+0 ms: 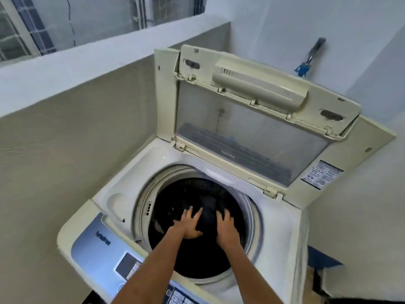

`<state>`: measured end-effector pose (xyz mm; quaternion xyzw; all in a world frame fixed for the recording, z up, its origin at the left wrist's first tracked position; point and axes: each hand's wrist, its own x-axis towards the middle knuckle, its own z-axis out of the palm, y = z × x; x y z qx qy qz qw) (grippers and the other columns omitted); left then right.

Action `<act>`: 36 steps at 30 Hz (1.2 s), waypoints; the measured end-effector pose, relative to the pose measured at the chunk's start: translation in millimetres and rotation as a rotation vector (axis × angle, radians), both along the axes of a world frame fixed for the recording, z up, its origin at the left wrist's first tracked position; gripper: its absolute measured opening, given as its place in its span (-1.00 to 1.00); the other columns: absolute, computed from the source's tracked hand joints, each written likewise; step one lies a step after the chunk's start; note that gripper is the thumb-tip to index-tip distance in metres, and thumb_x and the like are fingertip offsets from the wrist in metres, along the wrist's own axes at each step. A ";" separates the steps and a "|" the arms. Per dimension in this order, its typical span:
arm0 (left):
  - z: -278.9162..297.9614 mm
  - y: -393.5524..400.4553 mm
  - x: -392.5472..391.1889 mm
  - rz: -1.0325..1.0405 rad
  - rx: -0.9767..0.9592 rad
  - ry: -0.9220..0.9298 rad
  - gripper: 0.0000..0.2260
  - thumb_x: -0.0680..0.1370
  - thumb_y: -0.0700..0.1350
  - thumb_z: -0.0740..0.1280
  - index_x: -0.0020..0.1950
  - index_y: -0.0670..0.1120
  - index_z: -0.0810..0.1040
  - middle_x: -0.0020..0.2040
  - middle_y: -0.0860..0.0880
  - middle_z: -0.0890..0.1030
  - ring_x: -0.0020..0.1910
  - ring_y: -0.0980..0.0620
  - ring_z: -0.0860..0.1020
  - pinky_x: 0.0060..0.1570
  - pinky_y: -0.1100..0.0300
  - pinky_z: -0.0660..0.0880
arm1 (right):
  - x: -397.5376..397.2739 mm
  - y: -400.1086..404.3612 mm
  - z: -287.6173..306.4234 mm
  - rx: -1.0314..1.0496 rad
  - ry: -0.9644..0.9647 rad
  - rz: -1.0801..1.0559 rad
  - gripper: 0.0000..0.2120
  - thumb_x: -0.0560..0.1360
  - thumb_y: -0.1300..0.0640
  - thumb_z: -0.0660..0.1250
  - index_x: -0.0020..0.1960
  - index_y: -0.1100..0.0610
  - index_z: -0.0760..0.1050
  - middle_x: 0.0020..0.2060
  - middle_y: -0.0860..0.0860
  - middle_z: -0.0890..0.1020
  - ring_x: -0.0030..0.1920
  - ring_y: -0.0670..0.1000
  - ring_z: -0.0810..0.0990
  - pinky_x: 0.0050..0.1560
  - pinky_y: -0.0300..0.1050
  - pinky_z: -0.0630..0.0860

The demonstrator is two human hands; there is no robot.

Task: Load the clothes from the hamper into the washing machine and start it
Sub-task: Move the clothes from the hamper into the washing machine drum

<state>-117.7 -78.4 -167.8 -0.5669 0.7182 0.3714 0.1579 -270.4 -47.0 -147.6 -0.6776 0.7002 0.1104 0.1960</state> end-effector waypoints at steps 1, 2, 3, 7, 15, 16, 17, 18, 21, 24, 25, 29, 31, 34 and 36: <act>-11.0 1.7 -3.1 -0.046 0.028 -0.023 -0.24 0.55 0.01 0.26 0.53 0.12 -0.24 0.54 -0.11 -0.28 0.53 -0.18 -0.22 0.40 -0.34 0.00 | -2.5 4.5 -12.3 0.120 0.013 -0.020 -0.19 0.49 0.29 0.31 0.54 0.06 -0.13 0.52 0.14 -0.08 0.48 0.19 0.13 0.28 -0.02 0.42; -19.4 2.3 -5.3 -0.097 0.050 -0.049 -0.25 0.56 -0.03 0.25 0.52 0.13 -0.24 0.54 -0.11 -0.30 0.53 -0.18 -0.23 0.40 -0.34 -0.03 | -5.1 7.5 -22.7 0.239 0.019 -0.042 -0.18 0.52 0.25 0.30 0.55 0.06 -0.19 0.53 0.14 -0.13 0.50 0.21 0.05 0.33 0.02 0.37; -25.9 2.1 -7.3 -0.145 0.069 -0.072 -0.26 0.56 -0.06 0.24 0.52 0.14 -0.23 0.54 -0.10 -0.31 0.53 -0.18 -0.24 0.40 -0.34 -0.05 | -7.7 9.3 -30.0 0.339 0.031 -0.059 -0.19 0.54 0.20 0.28 0.54 0.07 -0.23 0.53 0.15 -0.14 0.51 0.21 0.00 0.37 0.05 0.32; -28.4 -5.0 -15.4 -0.262 -0.013 -0.143 -0.40 0.61 0.07 0.13 0.54 0.12 -0.15 0.55 -0.10 -0.26 0.53 -0.17 -0.22 0.42 -0.32 -0.04 | -18.9 5.1 -29.3 0.337 0.137 -0.070 -0.28 0.56 0.08 0.23 0.55 0.08 -0.14 0.52 0.17 -0.03 0.50 0.20 0.04 0.39 0.08 0.29; 34.5 15.8 -51.4 -0.153 -0.632 -0.133 -0.49 0.55 0.13 0.02 0.45 -0.04 0.33 0.48 -0.17 0.28 0.49 -0.13 0.18 0.34 -0.29 0.24 | -32.8 2.0 37.7 -0.519 -0.031 0.001 -0.48 0.33 0.04 0.48 0.28 0.05 0.50 0.26 0.09 0.55 0.27 0.10 0.53 0.18 0.01 0.51; 43.8 22.3 -56.3 -0.156 -0.680 -0.107 -0.48 0.51 0.12 0.03 0.37 -0.05 0.45 0.40 -0.13 0.43 0.43 -0.10 0.33 0.26 -0.25 0.37 | -36.9 7.7 48.2 -0.562 -0.048 0.031 -0.52 0.30 0.04 0.48 0.21 0.05 0.55 0.18 0.08 0.61 0.21 0.10 0.58 0.12 0.01 0.54; 55.8 31.2 -61.8 -0.151 -0.743 -0.076 -0.50 0.49 0.12 0.05 0.32 -0.05 0.50 0.34 -0.09 0.50 0.37 -0.07 0.42 0.23 -0.21 0.41 | -40.9 16.9 60.7 -0.615 -0.070 0.049 -0.60 0.35 0.04 0.40 0.18 0.06 0.56 0.15 0.09 0.62 0.17 0.10 0.61 0.10 0.01 0.56; 68.2 39.5 -67.4 -0.146 -0.816 -0.029 -0.53 0.49 0.10 0.06 0.30 -0.03 0.51 0.32 -0.06 0.52 0.35 -0.04 0.45 0.24 -0.17 0.41 | -45.3 27.0 72.9 -0.669 -0.105 0.051 -0.65 0.43 0.03 0.27 0.18 0.08 0.56 0.15 0.09 0.62 0.15 0.10 0.61 0.09 0.00 0.56; 107.4 67.6 -89.3 -0.132 -1.069 0.108 -0.64 0.53 0.05 0.10 0.26 -0.01 0.46 0.27 -0.01 0.52 0.35 0.03 0.37 0.38 -0.08 0.28 | -63.1 64.0 109.4 -0.814 -0.263 -0.069 -0.61 0.54 0.02 0.03 0.22 0.10 0.50 0.16 0.08 0.57 0.15 0.11 0.57 0.11 -0.02 0.52; 141.4 98.9 -122.4 -0.140 -1.137 0.283 -0.67 0.55 0.03 0.10 0.27 -0.05 0.40 0.28 -0.05 0.50 0.35 0.02 0.29 0.39 -0.09 0.18 | -97.3 109.5 132.0 -0.924 -0.342 -0.177 -0.64 0.58 0.01 0.03 0.23 0.10 0.47 0.15 0.07 0.55 0.14 0.09 0.54 0.12 0.01 0.49; 150.9 111.7 -139.6 -0.136 -1.128 0.304 -0.65 0.56 0.03 0.08 0.28 -0.06 0.40 0.30 -0.05 0.48 0.36 0.01 0.30 0.39 -0.13 0.22 | -113.4 126.4 132.7 -0.944 -0.325 -0.172 -0.63 0.58 -0.01 0.01 0.22 0.09 0.47 0.14 0.05 0.55 0.13 0.08 0.53 0.13 -0.01 0.48; 161.7 167.8 -211.0 -0.157 -1.034 0.271 -0.54 0.58 0.07 -0.02 0.39 -0.10 0.37 0.40 -0.09 0.39 0.43 -0.09 0.32 0.42 -0.15 0.15 | -169.7 181.6 117.4 -0.871 -0.281 -0.202 -0.64 0.56 0.00 0.04 0.23 0.10 0.45 0.14 0.05 0.54 0.13 0.06 0.51 0.14 -0.03 0.45; 146.5 193.9 -241.0 -0.187 -0.927 0.219 -0.50 0.57 0.06 -0.11 0.43 -0.08 0.30 0.44 -0.09 0.33 0.46 -0.09 0.26 0.45 -0.11 0.07 | -193.1 205.7 100.9 -0.815 -0.240 -0.242 -0.72 0.54 0.09 0.18 0.22 0.11 0.46 0.10 0.07 0.56 0.08 0.07 0.53 0.09 0.00 0.49; 108.9 226.6 -273.0 -0.120 -0.773 0.129 -0.55 0.60 0.04 -0.06 0.46 -0.07 0.22 0.45 -0.08 0.28 0.46 -0.08 0.22 0.45 -0.11 0.03 | -224.0 239.1 67.3 -0.728 -0.191 -0.273 -0.80 0.47 0.16 0.31 0.08 0.15 0.53 -0.08 0.11 0.60 -0.09 0.12 0.60 -0.12 0.02 0.56; 75.3 247.5 -289.0 -0.117 -0.670 0.084 -0.58 0.62 0.01 0.02 0.46 -0.08 0.22 0.45 -0.09 0.29 0.47 -0.09 0.20 0.47 -0.13 -0.02 | -240.0 260.5 38.5 -0.619 -0.167 -0.305 -0.86 0.41 0.17 0.37 -0.03 0.14 0.56 -0.17 0.08 0.60 -0.21 0.09 0.61 -0.27 -0.04 0.56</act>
